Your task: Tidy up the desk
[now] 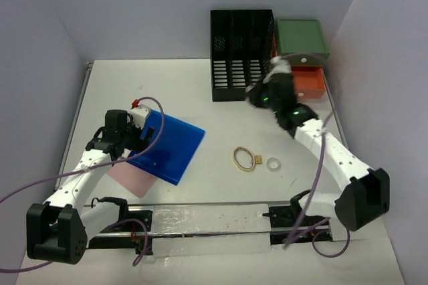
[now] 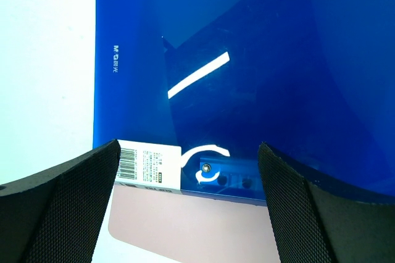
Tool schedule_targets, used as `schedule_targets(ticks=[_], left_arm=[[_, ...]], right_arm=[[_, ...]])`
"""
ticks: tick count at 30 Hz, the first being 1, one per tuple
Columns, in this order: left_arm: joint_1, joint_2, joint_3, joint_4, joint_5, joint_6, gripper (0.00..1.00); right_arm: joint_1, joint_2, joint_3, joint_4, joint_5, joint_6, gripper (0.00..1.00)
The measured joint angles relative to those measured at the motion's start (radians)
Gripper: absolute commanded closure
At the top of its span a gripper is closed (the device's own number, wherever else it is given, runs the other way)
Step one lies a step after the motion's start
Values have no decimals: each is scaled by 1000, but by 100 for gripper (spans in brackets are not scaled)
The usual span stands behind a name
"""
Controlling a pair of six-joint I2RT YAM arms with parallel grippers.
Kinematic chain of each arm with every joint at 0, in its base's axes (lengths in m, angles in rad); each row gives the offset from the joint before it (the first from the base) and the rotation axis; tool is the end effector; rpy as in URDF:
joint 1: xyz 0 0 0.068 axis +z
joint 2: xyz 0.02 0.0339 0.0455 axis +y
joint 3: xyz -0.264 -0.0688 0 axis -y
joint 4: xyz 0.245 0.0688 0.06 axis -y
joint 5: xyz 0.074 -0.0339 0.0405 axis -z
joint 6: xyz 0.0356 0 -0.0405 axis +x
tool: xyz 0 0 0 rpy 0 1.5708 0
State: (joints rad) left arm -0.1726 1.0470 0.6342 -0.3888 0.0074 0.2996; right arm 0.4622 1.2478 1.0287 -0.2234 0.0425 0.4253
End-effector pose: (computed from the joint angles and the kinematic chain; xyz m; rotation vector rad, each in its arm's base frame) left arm 0.2095 -0.0368 0.2200 0.5585 2.3063 0.0522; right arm 0.2579 0.1268 0.3222 -0.0103 2.0519 0.5180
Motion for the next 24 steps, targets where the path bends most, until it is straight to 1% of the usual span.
schedule_targets(ticks=[2,4,7,9,13,15,19,24], left_arm=[[0,1,0,1,0,0,1],[0,2,0,2,0,0,1],[2,9,0,3,0,0,1],[3,21,0,3,0,0,1],[4,41,33,-27,31,7,1],[4,43,70,-46,52,24,1],[4,23,144,-65,85,55,1],[4,2,159,-68,109,60,1]], right_arm=[[-197,-13,19,41,-9,75,100],[-346,17,46,72,-41,153,100],[-499,134,128,105,-93,247,100],[-565,235,194,116,-108,291,100],[-625,419,312,102,-115,354,96],[-646,476,344,94,-115,379,89],[-679,550,385,77,-124,417,73],[-699,599,406,64,-121,432,64]])
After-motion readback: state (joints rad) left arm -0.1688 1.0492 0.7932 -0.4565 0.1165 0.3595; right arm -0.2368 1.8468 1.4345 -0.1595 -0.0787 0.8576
